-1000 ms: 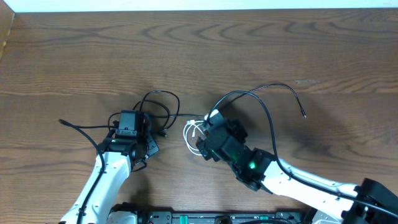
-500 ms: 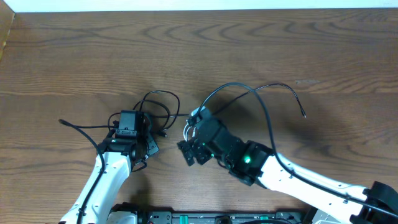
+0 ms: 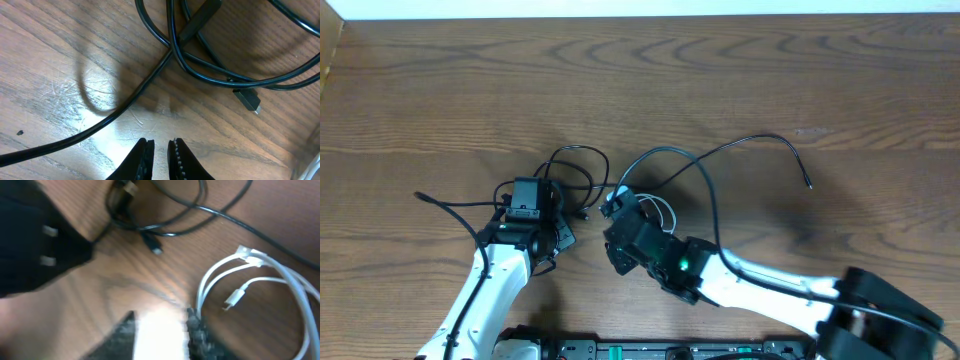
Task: Untangle cables
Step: 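Lower the right gripper and close it on the white cable, then pull the white cable rightward out of the tangle with the right gripper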
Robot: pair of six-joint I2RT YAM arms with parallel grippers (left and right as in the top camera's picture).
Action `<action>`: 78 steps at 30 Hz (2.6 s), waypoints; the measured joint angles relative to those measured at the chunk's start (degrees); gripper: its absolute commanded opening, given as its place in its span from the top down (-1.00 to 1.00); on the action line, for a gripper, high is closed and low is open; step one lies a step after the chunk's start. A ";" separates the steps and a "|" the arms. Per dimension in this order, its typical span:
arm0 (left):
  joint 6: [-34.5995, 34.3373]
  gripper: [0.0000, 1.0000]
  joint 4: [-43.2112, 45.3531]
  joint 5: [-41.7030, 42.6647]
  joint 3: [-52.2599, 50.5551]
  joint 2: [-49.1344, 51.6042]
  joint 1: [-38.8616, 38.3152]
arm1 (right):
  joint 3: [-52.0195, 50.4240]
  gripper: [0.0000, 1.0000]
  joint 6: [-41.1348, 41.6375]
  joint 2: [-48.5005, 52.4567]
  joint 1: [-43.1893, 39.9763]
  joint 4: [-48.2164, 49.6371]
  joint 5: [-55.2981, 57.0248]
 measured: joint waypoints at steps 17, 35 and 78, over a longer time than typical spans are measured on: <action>-0.02 0.53 0.02 0.00 0.00 0.00 0.00 | 0.00 0.21 0.09 9.88 0.00 9.01 6.49; 0.00 0.53 0.00 0.00 0.00 0.00 0.00 | 0.13 0.98 -0.13 13.90 -0.33 10.25 8.59; -0.02 0.52 0.02 0.00 0.00 0.00 0.00 | 0.07 0.98 -9.55 -42.60 -69.96 -20.81 -8.96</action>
